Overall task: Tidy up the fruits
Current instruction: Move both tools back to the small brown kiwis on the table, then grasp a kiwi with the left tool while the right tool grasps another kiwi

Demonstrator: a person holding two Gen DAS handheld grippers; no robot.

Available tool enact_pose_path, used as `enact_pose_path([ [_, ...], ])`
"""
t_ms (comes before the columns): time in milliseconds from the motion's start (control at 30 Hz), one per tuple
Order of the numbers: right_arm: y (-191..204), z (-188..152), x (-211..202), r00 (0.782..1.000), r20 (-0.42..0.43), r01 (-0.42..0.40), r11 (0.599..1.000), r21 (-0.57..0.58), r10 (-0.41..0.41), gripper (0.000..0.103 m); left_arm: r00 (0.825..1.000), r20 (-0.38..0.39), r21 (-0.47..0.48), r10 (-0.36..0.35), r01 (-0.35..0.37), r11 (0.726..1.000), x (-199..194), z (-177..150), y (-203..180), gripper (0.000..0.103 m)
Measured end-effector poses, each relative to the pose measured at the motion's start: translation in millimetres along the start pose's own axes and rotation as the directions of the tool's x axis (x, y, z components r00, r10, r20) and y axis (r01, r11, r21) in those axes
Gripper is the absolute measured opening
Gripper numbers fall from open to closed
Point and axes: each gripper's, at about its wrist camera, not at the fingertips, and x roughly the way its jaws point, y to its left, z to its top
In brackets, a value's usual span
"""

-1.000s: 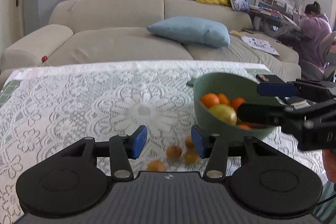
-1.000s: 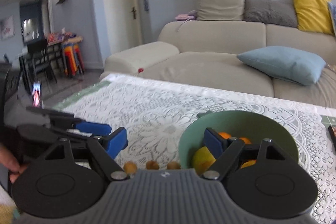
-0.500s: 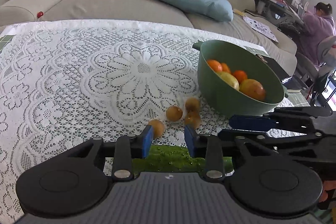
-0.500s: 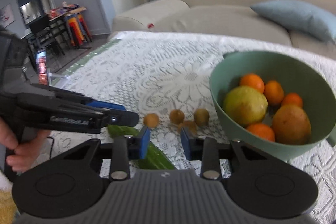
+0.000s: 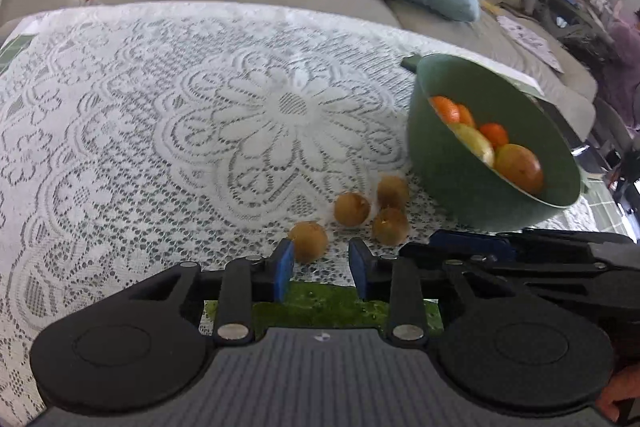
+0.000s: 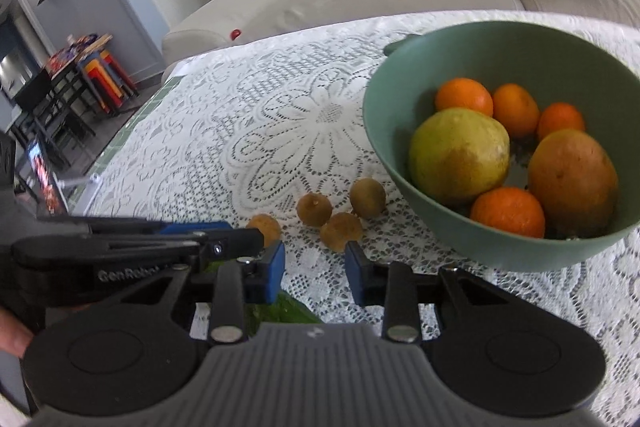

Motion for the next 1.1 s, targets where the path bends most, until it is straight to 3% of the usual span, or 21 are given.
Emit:
enact_pose_path([
  [200, -4, 2, 6, 1.0, -0.011, 0.009, 0.998, 0.068, -0.008, 0.03, 1.0, -0.017, -0.04, -0.014, 0.013, 0.999, 7, 3, 3, 0.037],
  [467, -13, 3, 8, 1.0, -0.009, 0.005, 0.989, 0.146, -0.004, 0.03, 0.998, -0.022, -0.04, 0.052, -0.053, 0.998, 17, 5, 2, 0.037],
  [667, -11, 3, 11, 1.0, -0.001, 0.019, 0.988, 0.155, -0.019, 0.03, 0.995, -0.038, -0.051, 0.097, -0.099, 0.994, 22, 5, 4, 0.029],
  [1100, 1, 6, 28, 0.995, 0.002, 0.099, 0.984, 0.151, -0.1, 0.031, 0.997, -0.008, -0.108, 0.083, -0.083, 0.991, 11, 5, 11, 0.029],
])
